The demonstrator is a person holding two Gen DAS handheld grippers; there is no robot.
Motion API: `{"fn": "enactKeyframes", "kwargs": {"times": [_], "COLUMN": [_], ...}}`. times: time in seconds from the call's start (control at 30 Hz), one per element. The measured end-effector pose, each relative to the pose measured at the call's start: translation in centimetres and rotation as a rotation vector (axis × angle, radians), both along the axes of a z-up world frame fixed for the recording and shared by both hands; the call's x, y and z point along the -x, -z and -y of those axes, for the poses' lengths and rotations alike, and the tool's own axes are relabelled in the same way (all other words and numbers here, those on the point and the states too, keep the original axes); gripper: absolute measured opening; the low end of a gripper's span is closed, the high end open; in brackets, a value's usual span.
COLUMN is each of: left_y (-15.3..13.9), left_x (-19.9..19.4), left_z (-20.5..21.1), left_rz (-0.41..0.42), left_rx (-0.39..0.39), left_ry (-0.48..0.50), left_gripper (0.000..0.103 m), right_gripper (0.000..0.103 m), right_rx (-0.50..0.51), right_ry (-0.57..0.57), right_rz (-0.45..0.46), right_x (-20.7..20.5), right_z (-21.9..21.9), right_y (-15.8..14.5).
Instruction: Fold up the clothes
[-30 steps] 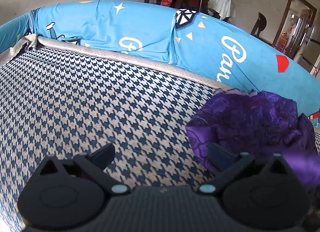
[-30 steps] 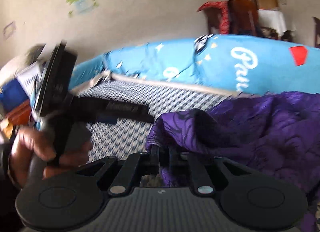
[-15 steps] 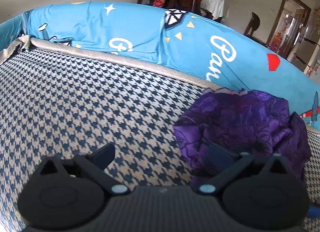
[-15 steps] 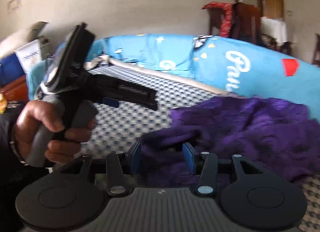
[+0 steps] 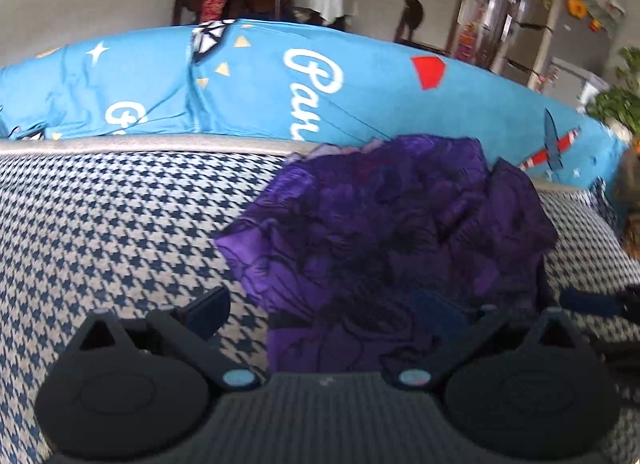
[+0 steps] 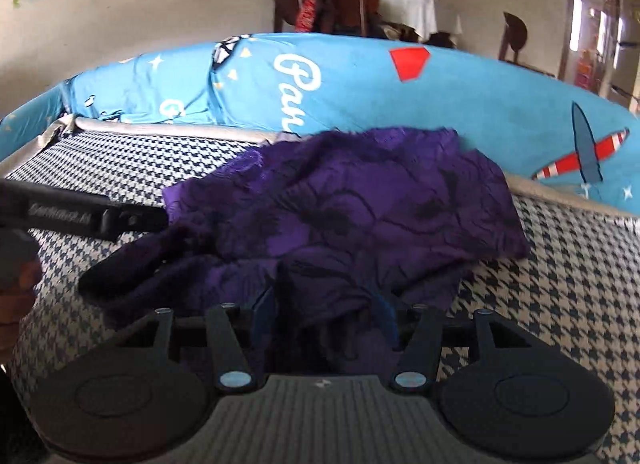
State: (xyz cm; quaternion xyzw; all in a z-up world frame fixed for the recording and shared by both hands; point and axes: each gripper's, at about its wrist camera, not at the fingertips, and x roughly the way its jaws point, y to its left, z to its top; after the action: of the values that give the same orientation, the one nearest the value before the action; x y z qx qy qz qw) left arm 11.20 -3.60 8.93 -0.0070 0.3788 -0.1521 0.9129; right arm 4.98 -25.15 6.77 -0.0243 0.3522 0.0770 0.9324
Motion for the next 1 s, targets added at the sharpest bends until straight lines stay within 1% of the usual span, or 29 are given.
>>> {"fn": "enactKeyframes", "kwargs": {"times": [0.07,0.13,0.27,0.33,0.4,0.47,0.5,0.53,0.57,0.6,0.63,0.67,0.77,0.9,0.97,1.0], "left_y": [0.7,1.5,3.1,3.6,4.1,4.2,4.2,4.1,4.0,3.9,3.8,3.7,3.3,3.0,3.0,3.0], "left_x": [0.1,-0.1,-0.9,-1.1,-1.2,-1.2,-1.2,-1.1,-1.1,-1.0,-1.0,-1.0,-0.9,-0.7,-0.5,-0.4], "left_z": [0.8,1.3,1.5,1.6,1.6,1.6,1.6,1.7,1.7,1.7,1.6,1.5,1.1,1.1,1.3,1.4], "left_rz": [-0.008,-0.03,-0.085,-0.106,-0.122,-0.125,-0.122,-0.12,-0.117,-0.115,-0.111,-0.109,-0.108,-0.1,-0.1,-0.1], "left_rx": [-0.043,-0.082,-0.112,-0.119,-0.123,-0.121,-0.122,-0.125,-0.125,-0.125,-0.119,-0.112,-0.084,-0.081,-0.084,-0.086], "left_ry": [0.015,0.011,-0.001,-0.003,-0.003,-0.001,0.001,0.005,0.009,0.014,0.017,0.021,0.037,0.058,0.073,0.082], "left_gripper": [0.103,0.103,0.103,0.103,0.103,0.103,0.103,0.103,0.103,0.103,0.103,0.103,0.103,0.103,0.103,0.103], "right_gripper": [0.064,0.066,0.067,0.067,0.058,0.042,0.036,0.019,0.017,0.015,0.009,0.006,0.006,0.005,0.005,0.005], "right_rx": [-0.027,-0.076,-0.187,-0.219,-0.23,-0.225,-0.218,-0.207,-0.197,-0.217,-0.237,-0.252,-0.272,-0.293,-0.294,-0.273], "right_ry": [0.039,0.075,0.133,0.14,0.137,0.128,0.128,0.134,0.141,0.152,0.164,0.178,0.214,0.284,0.33,0.355], "right_rz": [-0.028,-0.058,-0.096,-0.091,-0.074,-0.053,-0.033,-0.007,0.019,0.039,0.059,0.077,0.13,0.192,0.232,0.259], "right_x": [-0.6,-1.3,-2.7,-3.1,-3.4,-3.6,-3.5,-3.5,-3.5,-3.4,-3.4,-3.3,-3.0,-2.5,-2.3,-2.1], "right_z": [0.6,1.1,1.8,1.7,1.5,1.1,0.9,0.8,0.8,1.1,1.4,1.8,2.7,4.2,5.3,5.8], "right_y": [0.9,1.7,2.9,3.3,3.6,3.6,3.4,3.0,2.6,2.1,1.7,1.3,0.3,-1.0,-1.7,-2.2]}}
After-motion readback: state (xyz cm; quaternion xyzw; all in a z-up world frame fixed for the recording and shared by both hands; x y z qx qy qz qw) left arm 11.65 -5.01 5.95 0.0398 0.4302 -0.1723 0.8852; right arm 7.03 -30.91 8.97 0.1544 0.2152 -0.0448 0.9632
